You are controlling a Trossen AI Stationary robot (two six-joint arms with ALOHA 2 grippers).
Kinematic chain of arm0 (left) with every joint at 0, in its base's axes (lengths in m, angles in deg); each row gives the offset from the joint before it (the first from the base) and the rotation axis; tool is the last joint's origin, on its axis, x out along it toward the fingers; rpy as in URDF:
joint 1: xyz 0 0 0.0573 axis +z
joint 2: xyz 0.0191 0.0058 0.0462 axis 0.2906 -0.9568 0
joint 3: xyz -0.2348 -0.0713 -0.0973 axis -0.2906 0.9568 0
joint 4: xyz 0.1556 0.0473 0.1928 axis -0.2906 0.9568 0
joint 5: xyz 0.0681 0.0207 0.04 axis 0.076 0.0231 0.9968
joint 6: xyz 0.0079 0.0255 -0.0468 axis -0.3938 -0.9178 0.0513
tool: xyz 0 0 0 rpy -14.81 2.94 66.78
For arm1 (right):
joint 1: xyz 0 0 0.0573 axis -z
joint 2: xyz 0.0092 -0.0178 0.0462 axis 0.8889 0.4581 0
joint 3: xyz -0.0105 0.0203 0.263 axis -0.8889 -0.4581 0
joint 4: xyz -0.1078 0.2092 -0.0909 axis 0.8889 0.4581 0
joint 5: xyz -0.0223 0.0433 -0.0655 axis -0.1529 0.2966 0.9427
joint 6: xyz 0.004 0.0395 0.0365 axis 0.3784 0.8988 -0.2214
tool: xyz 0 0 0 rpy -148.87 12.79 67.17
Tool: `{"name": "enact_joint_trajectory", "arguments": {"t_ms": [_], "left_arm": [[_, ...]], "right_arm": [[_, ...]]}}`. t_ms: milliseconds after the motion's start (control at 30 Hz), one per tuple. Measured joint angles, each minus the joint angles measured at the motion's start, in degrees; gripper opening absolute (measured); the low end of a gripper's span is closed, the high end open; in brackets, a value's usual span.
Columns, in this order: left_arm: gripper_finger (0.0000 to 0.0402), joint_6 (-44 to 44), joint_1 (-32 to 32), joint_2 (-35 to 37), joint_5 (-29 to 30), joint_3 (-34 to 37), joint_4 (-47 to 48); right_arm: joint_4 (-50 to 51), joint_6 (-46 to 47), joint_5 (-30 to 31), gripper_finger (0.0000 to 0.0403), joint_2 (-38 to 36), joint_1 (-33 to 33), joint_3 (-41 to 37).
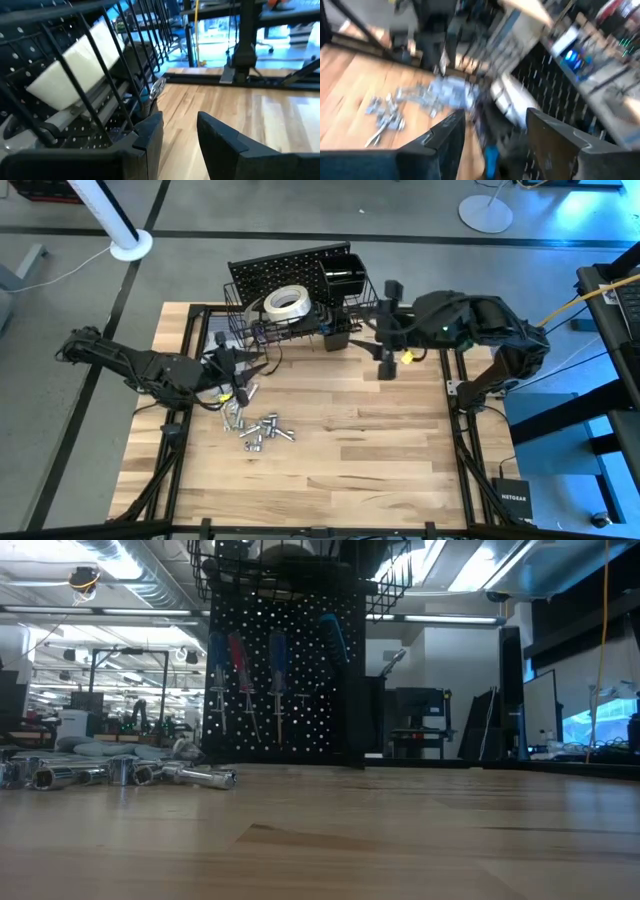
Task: Hang tools onto peg board
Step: Put the extension bar into the top black bin on the pegboard
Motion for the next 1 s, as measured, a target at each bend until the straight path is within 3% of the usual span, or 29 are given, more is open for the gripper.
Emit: {"name": "enact_joint_trajectory", "arguments": {"t_ms": [267, 500, 633, 733, 1000], "left_arm": [[0.0114, -4.22, -2.71, 0.42, -0.03, -7.28, -0.21], [0.0114, -5.73, -3.98, -1.78, -0.01, -19.89, 9.84], [0.0114, 0.05, -4.01, -2.38, -0.18, -23.57, 19.19], [0.0114, 6.94, -4.02, -2.32, -3.57, -23.63, 27.33], [0.0114, 23.42, -4.41, -3.49, -5.73, -23.61, 46.08]], "right_arm": [[16.22, 8.80, 0.01, 0.0215, -2.97, 0.07, 0.00], [18.31, 12.77, 0.01, 0.0215, -8.10, 0.07, -3.94], [14.65, 14.77, 0.01, 0.0215, -13.07, 0.07, -13.18], [8.67, 15.32, 0.01, 0.0215, -17.60, 0.07, -23.60], [-17.16, 12.72, 0.21, 0.0215, -28.82, 0.24, -52.38]]}}
